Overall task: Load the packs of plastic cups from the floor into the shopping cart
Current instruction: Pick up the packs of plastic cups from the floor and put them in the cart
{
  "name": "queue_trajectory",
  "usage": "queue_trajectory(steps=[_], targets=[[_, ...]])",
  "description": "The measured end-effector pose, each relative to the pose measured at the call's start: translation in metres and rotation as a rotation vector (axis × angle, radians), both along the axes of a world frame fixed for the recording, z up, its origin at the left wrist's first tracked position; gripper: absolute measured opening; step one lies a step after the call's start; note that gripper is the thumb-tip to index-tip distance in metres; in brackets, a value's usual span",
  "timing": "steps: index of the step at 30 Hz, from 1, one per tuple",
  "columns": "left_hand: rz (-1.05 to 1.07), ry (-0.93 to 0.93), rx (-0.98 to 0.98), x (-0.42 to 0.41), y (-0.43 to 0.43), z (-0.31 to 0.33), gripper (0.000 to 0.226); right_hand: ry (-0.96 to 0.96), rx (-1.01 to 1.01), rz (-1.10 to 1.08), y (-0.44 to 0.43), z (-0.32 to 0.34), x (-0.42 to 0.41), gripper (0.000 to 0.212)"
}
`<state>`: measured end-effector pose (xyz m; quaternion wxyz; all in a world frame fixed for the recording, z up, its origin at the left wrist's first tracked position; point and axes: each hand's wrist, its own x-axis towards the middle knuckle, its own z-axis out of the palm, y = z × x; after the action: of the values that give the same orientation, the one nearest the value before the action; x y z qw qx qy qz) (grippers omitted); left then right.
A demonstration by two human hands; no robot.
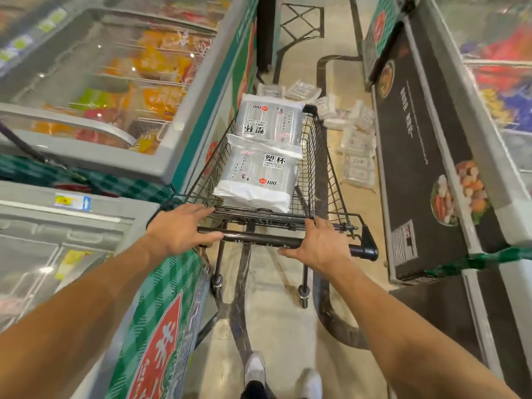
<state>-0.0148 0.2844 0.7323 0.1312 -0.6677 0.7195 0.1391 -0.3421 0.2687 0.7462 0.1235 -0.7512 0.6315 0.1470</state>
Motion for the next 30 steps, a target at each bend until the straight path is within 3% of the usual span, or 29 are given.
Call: queue_trajectory(steps=[13, 15, 17, 23, 30], targets=[[-0.024, -0.020, 0.064, 0.002, -0.035, 0.014, 0.116, -0.026, 0.068, 0.006, -0.041, -0.002, 0.004, 0.127], [-0.045, -0.045, 0.022, -0.006, -0.030, 0.021, 0.109, -0.058, 0.173, 0.006, -0.040, 0.006, 0.002, 0.131], [-0.059, -0.066, -0.042, -0.022, -0.027, 0.034, 0.095, -0.111, 0.192, 0.023, -0.039, 0.021, -0.004, 0.121], [-0.149, -0.076, -0.310, -0.104, -0.047, 0.121, 0.093, -0.109, -0.262, 0.127, -0.048, 0.105, -0.039, 0.079], [-0.304, -0.101, -0.522, -0.200, -0.071, 0.221, 0.068, -0.012, -0.568, 0.002, -0.042, 0.210, -0.107, 0.074]])
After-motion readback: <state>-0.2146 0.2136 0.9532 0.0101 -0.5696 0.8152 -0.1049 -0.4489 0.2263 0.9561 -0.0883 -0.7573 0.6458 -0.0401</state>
